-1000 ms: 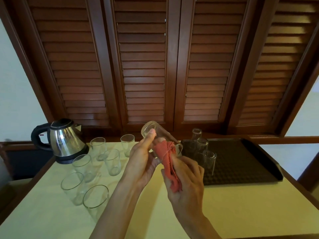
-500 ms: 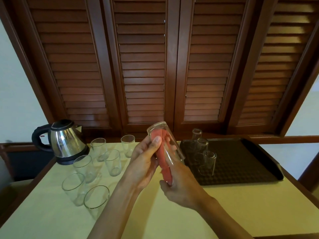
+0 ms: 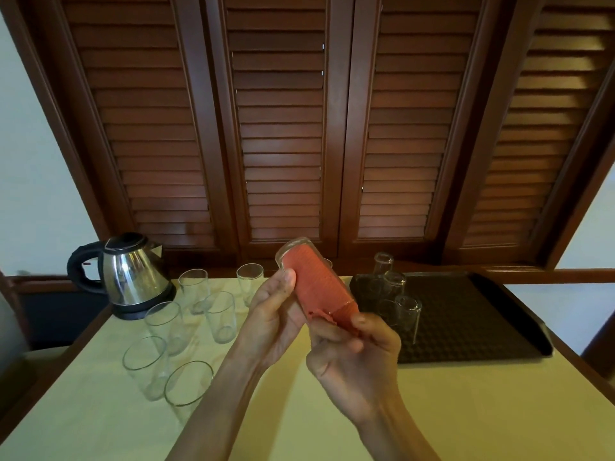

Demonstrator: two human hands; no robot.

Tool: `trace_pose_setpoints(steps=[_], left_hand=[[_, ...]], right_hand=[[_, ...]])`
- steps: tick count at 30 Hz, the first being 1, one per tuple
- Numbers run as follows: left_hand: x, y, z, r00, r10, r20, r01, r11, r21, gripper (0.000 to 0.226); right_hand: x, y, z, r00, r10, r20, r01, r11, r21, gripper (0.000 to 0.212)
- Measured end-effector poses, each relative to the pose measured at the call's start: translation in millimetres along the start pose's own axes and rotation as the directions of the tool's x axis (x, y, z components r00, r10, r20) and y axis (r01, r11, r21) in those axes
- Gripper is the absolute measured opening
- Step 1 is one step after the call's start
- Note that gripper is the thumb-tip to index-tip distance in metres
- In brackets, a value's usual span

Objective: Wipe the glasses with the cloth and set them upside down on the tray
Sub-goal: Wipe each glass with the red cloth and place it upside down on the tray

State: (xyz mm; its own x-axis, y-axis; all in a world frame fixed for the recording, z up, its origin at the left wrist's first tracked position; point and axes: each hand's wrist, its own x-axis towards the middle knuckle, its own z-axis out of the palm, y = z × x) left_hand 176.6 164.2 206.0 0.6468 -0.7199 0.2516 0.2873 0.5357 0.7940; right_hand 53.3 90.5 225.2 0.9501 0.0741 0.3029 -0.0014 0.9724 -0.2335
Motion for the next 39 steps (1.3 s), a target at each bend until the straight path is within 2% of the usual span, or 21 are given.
trace_pose_setpoints(steps=[2,3,6,8,9,11,13,15,16,17,18,19,20,22,23,25,27,29,33,36,39], left_hand=[[2.7,4.2,-0.4,1.0,-0.02,-0.023,0.02,1.0,0.022,0.063],[4.7,7.0,0.2,0.999,-0.031,-0.039,0.033,0.999,0.033,0.066],[13.4,13.3,0.2,0.996,-0.042,-0.083,0.048,0.996,0.071,0.069],[17.1,15.0,-3.0,0.992,-0.039,-0.123,0.047,0.997,0.061,0.068],[18.7,14.5,-5.0,0.987,-0.044,-0.154,0.051,0.998,0.043,0.064],[21.0,11.8,-9.0,0.977,-0.045,-0.209,0.048,0.999,0.013,0.057],[22.7,12.0,-10.4,0.968,-0.024,-0.251,0.02,1.0,-0.018,0.051],[25.8,13.8,-14.7,0.962,-0.016,-0.273,0.003,0.999,-0.047,0.049],[25.8,15.9,-16.8,0.96,-0.015,-0.281,0.002,0.999,-0.047,0.051],[25.2,18.4,-20.1,0.958,-0.009,-0.286,-0.003,0.999,-0.041,0.053],[24.6,20.7,-24.3,0.959,-0.003,-0.283,-0.008,0.999,-0.039,0.056],[23.9,22.3,-27.8,0.963,-0.004,-0.268,-0.007,0.999,-0.04,0.062],[22.7,23.0,-30.4,0.969,-0.009,-0.247,0.0,0.999,-0.037,0.068],[19.1,23.4,-25.0,0.976,-0.021,-0.218,0.017,1.0,-0.017,0.062],[17.9,22.3,-17.8,0.979,-0.039,-0.201,0.037,0.999,-0.015,0.053],[18.4,18.0,-0.1,0.979,-0.086,-0.184,0.084,0.996,-0.016,0.046],[17.9,13.8,16.1,0.975,-0.106,-0.195,0.114,0.993,0.03,0.054],[16.0,8.1,25.1,0.975,-0.121,-0.186,0.137,0.988,0.075,0.062],[8.5,3.4,27.2,0.975,-0.084,-0.206,0.116,0.983,0.145,0.056],[10.7,19.4,18.9,0.966,-0.025,-0.257,0.03,0.999,0.014,0.059],[4.9,19.3,22.6,0.966,0.003,-0.257,0.02,0.996,0.086,0.059]], right_hand=[[3.1,-5.7,-8.5,0.972,-0.113,-0.208,0.013,0.903,-0.428,0.047],[6.0,-9.7,-15.7,0.958,-0.178,-0.227,-0.009,0.769,-0.639,0.05],[20.1,-21.0,-21.8,0.975,-0.216,-0.048,-0.041,0.036,-0.999,0.061],[22.4,-31.4,-33.2,0.986,-0.157,0.062,-0.033,-0.539,-0.842,0.086],[21.4,-34.1,-36.0,0.982,-0.165,0.093,-0.059,-0.734,-0.676,0.09],[17.2,-32.5,-35.3,0.972,-0.227,0.065,-0.176,-0.881,-0.44,0.081],[9.7,-26.2,-37.1,0.971,-0.237,0.033,-0.21,-0.909,-0.36,0.066],[-5.5,-24.9,-43.6,0.968,-0.253,-0.001,-0.216,-0.825,-0.522,0.05],[-11.8,-26.1,-39.6,0.941,-0.33,-0.067,-0.267,-0.608,-0.748,0.041],[-16.2,-29.6,-28.4,0.884,-0.427,-0.19,-0.312,-0.235,-0.921,0.029],[-19.3,-36.7,-21.1,0.794,-0.505,-0.338,-0.287,0.178,-0.941,0.021],[-22.5,-46.2,-14.3,0.695,-0.556,-0.456,-0.224,0.435,-0.872,0.02],[-25.7,-57.2,-11.8,0.616,-0.608,-0.501,-0.157,0.528,-0.834,0.02],[-25.6,-68.7,-4.9,0.528,-0.741,-0.414,-0.129,0.412,-0.902,0.02],[-22.9,-67.5,-1.1,0.535,-0.791,-0.297,-0.081,0.302,-0.95,0.019],[-9.0,-48.9,9.7,0.673,-0.734,-0.091,-0.014,0.11,-0.994,0.027],[5.1,-29.0,6.2,0.83,-0.554,0.07,-0.028,-0.165,-0.986,0.038],[20.5,-22.8,-3.3,0.893,-0.423,0.153,-0.027,-0.389,-0.921,0.06],[26.7,-25.6,-5.0,0.883,-0.432,0.185,0.003,-0.389,-0.921,0.065],[5.4,4.4,-17.0,0.902,-0.283,0.325,0.121,-0.558,-0.821,0.06],[15.5,-2.7,-17.5,0.895,-0.346,0.281,0.088,-0.481,-0.872,0.058]])
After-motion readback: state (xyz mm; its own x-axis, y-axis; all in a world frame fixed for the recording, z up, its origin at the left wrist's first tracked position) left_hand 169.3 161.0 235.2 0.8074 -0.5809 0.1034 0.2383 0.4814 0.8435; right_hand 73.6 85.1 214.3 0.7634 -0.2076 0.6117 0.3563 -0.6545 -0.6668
